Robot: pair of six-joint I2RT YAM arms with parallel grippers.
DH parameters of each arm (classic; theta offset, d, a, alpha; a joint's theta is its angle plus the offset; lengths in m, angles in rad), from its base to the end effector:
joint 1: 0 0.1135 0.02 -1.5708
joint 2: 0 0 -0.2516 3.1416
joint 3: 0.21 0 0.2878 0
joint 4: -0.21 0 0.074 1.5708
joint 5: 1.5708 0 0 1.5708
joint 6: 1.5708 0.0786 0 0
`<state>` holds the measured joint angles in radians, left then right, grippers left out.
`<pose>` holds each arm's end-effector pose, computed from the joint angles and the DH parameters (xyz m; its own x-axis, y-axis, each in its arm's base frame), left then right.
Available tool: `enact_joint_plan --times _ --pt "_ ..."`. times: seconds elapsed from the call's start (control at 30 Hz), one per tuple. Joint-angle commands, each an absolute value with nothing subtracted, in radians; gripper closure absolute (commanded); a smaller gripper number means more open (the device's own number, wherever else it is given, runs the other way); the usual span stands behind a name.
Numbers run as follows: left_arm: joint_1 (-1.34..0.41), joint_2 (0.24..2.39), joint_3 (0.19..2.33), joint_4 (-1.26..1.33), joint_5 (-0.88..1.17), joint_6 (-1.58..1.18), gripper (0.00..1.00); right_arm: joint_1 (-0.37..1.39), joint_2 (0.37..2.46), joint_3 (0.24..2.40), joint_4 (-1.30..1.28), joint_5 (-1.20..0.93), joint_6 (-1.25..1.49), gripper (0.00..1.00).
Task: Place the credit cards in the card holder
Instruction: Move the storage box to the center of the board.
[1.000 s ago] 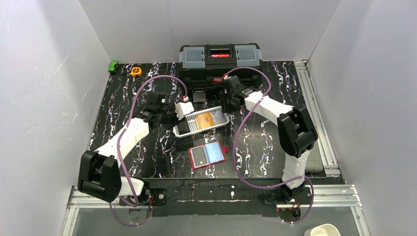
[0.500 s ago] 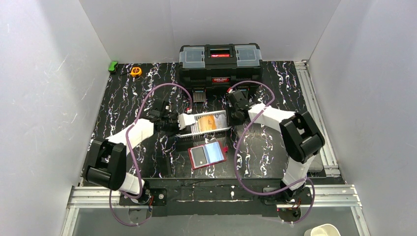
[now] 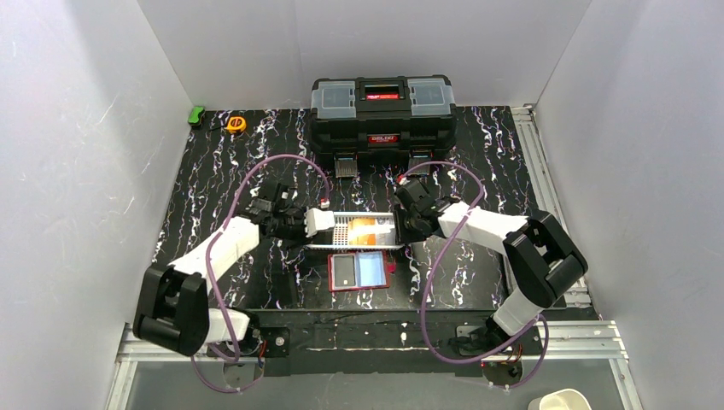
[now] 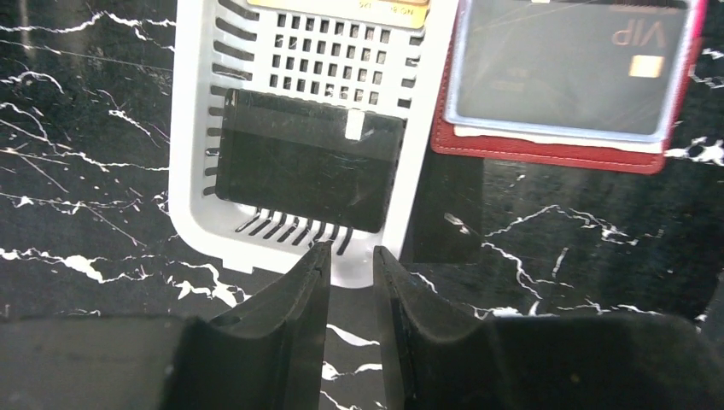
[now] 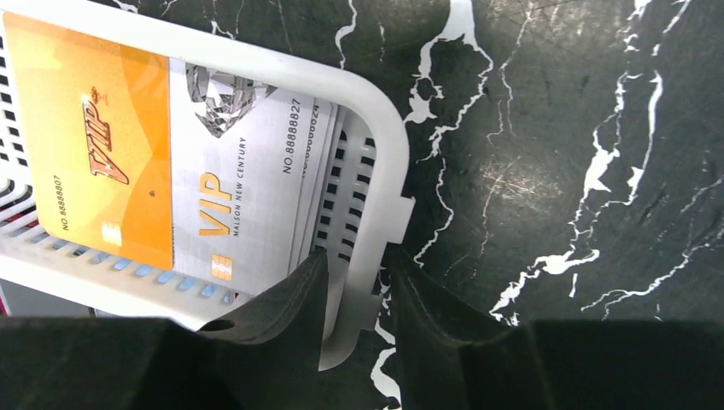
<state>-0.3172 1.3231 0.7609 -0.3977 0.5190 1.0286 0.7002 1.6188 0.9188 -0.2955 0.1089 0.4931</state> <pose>0.2824 -0.1337 0.1416 0.0620 0.7625 -0.6440 0.9459 0.1611 0.2817 0.2875 0.2311 0.1017 -0.8470 -0.0984 -0.5224 -0.2207 0.9591 0.1772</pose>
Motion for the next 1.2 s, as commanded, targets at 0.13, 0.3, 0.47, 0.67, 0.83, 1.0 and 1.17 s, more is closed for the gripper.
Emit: enact_joint_plan --times 0.13,0.3,0.47,0.67,0.83,1.0,1.17 --pt "-0.323 1.215 0.786 -0.505 0.586 0.978 0.76 0.701 1.57 1.037 -0.392 0.205 0.456 0.02" --pt "-0.321 1.209 0.823 -0.511 0.584 0.974 0.76 0.698 1.534 1.169 -0.451 0.249 0.425 0.02" --pt "-0.321 1.199 0.859 -0.498 0.585 0.956 0.77 0.556 1.453 1.136 -0.38 -0.01 0.55 0.02" --pt "-0.321 1.203 0.842 -0.43 0.605 0.954 0.76 0.593 1.488 1.209 -0.422 -0.026 0.501 0.02" --pt "-0.312 1.235 0.842 -0.325 0.611 0.899 0.77 0.78 1.619 1.353 -0.496 0.191 0.451 0.16" --pt "-0.251 1.257 0.866 -0.342 0.625 0.839 0.78 0.929 1.788 1.511 -0.577 0.327 0.441 0.19" --pt "-0.182 1.24 0.862 -0.382 0.634 0.845 0.79 1.006 1.935 1.624 -0.632 0.436 0.443 0.14"
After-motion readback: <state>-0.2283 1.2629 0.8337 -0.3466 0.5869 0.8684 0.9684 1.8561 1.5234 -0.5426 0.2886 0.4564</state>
